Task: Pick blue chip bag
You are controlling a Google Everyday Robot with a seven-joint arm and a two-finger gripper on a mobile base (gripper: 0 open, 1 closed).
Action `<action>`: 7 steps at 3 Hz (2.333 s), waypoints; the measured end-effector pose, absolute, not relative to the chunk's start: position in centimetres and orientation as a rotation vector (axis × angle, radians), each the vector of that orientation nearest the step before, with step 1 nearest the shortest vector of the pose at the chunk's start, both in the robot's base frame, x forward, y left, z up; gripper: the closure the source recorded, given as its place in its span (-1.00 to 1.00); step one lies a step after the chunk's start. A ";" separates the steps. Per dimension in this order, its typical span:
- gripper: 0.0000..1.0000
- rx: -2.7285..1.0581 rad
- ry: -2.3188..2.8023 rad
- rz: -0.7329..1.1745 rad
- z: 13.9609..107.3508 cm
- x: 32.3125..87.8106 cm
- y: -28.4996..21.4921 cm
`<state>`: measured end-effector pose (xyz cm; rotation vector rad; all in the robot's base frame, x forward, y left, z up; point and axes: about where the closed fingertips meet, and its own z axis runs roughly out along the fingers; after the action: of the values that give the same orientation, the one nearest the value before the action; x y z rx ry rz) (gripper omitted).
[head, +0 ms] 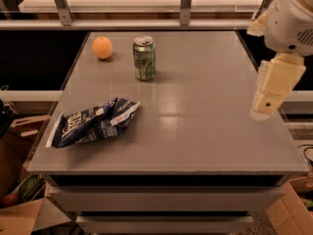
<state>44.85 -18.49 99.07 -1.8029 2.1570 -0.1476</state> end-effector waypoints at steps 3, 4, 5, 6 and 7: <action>-1.00 -2.039 1.938 -0.143 98.6 47.9 -9.2; -1.00 -2.151 1.842 -0.084 96.6 49.1 -4.9; -1.00 -2.254 1.744 -0.031 95.4 49.3 -0.7; -1.00 -2.350 1.629 0.025 94.7 48.1 4.0; -1.00 -2.431 1.544 0.110 92.6 47.3 7.9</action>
Offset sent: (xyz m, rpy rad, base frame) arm 0.0139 0.0434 0.0069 -0.0318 -0.0149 0.1036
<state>47.25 7.88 92.64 -2.4309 1.5439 0.1103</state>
